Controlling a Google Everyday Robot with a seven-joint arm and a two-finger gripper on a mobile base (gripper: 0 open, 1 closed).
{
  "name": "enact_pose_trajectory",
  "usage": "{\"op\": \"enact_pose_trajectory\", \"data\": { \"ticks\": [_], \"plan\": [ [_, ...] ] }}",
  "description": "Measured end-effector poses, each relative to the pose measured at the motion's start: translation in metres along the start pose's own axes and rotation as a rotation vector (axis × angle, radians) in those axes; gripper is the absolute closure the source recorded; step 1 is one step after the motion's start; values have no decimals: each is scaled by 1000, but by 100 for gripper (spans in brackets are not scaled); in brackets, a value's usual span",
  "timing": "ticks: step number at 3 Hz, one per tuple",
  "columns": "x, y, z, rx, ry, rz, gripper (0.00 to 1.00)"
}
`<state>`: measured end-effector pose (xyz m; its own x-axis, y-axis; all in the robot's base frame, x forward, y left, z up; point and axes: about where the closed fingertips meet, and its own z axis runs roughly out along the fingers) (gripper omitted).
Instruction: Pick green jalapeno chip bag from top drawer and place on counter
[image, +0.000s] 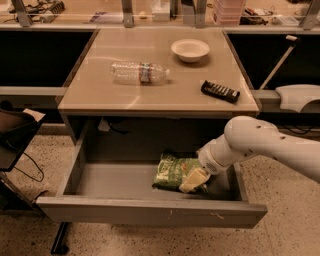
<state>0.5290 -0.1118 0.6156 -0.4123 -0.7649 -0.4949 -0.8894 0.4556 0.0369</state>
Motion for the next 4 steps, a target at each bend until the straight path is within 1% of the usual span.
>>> {"op": "enact_pose_trajectory", "data": {
  "ticks": [3,4],
  "plan": [
    [0,0,0,0,0,0,89],
    [-14,10,-36,61,-9,-38,100]
  ]
}}
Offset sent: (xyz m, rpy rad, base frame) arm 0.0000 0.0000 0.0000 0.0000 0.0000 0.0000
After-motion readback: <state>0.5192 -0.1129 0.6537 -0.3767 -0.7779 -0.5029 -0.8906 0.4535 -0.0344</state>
